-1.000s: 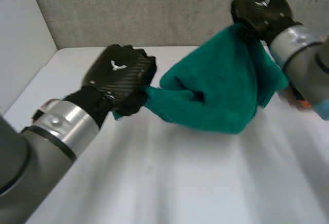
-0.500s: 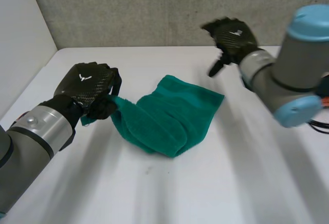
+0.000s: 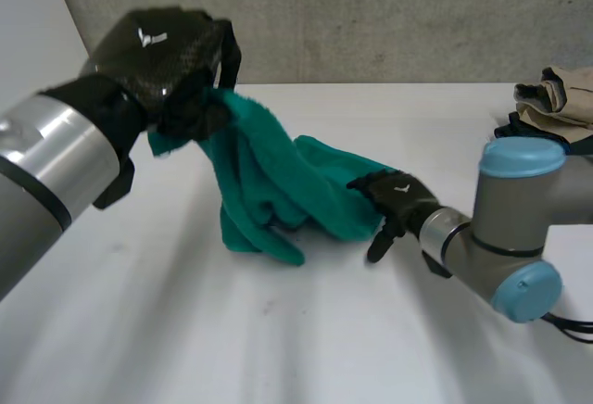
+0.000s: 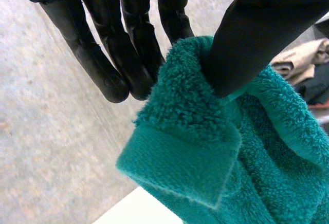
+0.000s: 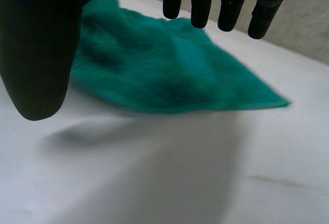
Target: Fold the laundry.
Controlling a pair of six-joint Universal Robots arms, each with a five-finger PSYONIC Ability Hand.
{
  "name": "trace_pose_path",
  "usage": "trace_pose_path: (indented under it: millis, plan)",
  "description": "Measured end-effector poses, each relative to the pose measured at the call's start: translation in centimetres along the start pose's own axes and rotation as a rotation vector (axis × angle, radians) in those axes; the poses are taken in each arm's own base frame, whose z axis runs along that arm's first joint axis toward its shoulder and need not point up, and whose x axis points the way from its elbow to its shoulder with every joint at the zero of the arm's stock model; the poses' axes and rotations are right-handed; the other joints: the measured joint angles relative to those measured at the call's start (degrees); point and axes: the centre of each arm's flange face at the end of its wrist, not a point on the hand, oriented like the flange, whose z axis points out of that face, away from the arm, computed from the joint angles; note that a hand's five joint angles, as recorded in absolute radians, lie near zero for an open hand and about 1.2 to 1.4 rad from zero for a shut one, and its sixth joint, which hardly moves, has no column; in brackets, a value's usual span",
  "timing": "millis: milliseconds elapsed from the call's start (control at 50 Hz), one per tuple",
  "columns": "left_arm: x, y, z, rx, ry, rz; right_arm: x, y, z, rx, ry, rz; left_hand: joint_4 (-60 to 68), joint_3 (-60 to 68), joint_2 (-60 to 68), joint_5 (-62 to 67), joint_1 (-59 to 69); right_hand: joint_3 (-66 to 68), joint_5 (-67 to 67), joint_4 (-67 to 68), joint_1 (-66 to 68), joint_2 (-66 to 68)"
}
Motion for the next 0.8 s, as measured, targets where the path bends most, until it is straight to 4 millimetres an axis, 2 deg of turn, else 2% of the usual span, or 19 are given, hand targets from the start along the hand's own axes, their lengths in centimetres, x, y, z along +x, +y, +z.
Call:
trace_pose_path:
  millis: [100,240,300,340,380,420,460,500,540,580,620,700,720,760,800]
  plan:
    - [0.0,-1.7,0.5,0.032,-0.019,0.007,-1.9,0.5,-0.1,-0.015,-0.026,0.109,0.0,0.0,0.0,0.0,0.0,0.0,0.0,0.0,0.0,0.0]
    - [-0.3,-3.4,0.7,0.053,-0.039,0.007,-2.8,0.5,0.6,0.020,0.010,0.178,0.0,0.0,0.0,0.0,0.0,1.2,1.2,1.1,0.8,1.0]
    - [-0.4,-4.0,0.5,0.065,-0.047,0.004,-2.4,0.3,1.9,0.075,0.077,0.174,0.1,0.0,0.0,0.0,0.0,14.2,13.2,14.0,13.2,14.2]
    - [-0.6,-4.5,0.2,0.075,-0.053,0.001,-1.5,0.0,2.8,0.121,0.140,0.157,0.1,0.0,0.0,0.0,0.0,36.2,36.0,35.7,36.3,37.0]
    - [-0.8,-4.9,-0.2,0.086,-0.061,-0.003,-0.3,-0.5,3.4,0.162,0.203,0.137,0.1,0.0,0.0,0.0,0.0,51.4,51.1,51.2,51.8,52.8]
    - [-0.9,-5.1,-0.5,0.091,-0.066,-0.004,0.3,-0.9,3.6,0.181,0.232,0.125,0.1,0.1,0.0,0.0,0.0,54.3,53.6,54.4,52.2,55.0]
    - [-1.7,-5.3,-1.2,0.098,-0.090,-0.004,2.1,-2.3,3.6,0.230,0.304,0.077,0.2,0.1,0.0,0.0,0.0,55.8,53.9,56.3,52.2,55.5]
    - [-2.2,-5.3,-1.5,0.099,-0.107,-0.001,2.4,-2.6,3.5,0.236,0.313,0.069,0.2,0.1,0.0,0.0,0.0,55.8,53.9,56.3,52.2,55.5]
    - [-3.6,-4.8,-1.8,0.085,-0.146,0.004,5.1,-6.0,1.8,0.303,0.385,-0.028,0.2,0.1,0.0,0.0,0.0,55.8,53.9,56.4,52.2,55.5]
    - [-4.5,-4.1,-1.8,0.068,-0.169,0.007,6.0,-7.5,0.7,0.329,0.404,-0.074,0.2,0.1,0.0,0.0,0.0,55.8,53.9,56.4,52.2,55.5]
    - [-6.3,-2.6,-1.6,0.024,-0.201,0.007,7.0,-10.8,-1.8,0.386,0.416,-0.170,0.2,0.1,0.0,0.0,0.0,55.8,53.9,56.4,52.2,55.5]
    - [-9.1,1.0,-1.2,-0.081,-0.227,-0.018,7.1,-15.4,-6.2,0.457,0.400,-0.313,0.2,0.1,0.0,0.0,0.0,55.8,53.9,56.5,52.2,55.5]
    - [-9.5,1.8,-1.1,-0.103,-0.228,-0.027,7.1,-15.8,-6.6,0.461,0.399,-0.324,0.2,0.1,0.0,0.0,0.0,55.8,53.9,56.5,52.2,55.5]
    - [-10.6,4.3,-0.7,-0.170,-0.223,-0.057,7.0,-17.7,-9.3,0.457,0.393,-0.383,0.2,0.1,0.0,0.0,0.0,55.8,53.9,56.5,52.2,55.5]
    - [-11.1,6.2,-0.2,-0.221,-0.214,-0.079,7.1,-18.1,-10.2,0.425,0.388,-0.399,0.2,0.1,0.0,0.0,0.0,55.8,53.9,56.5,52.2,55.5]
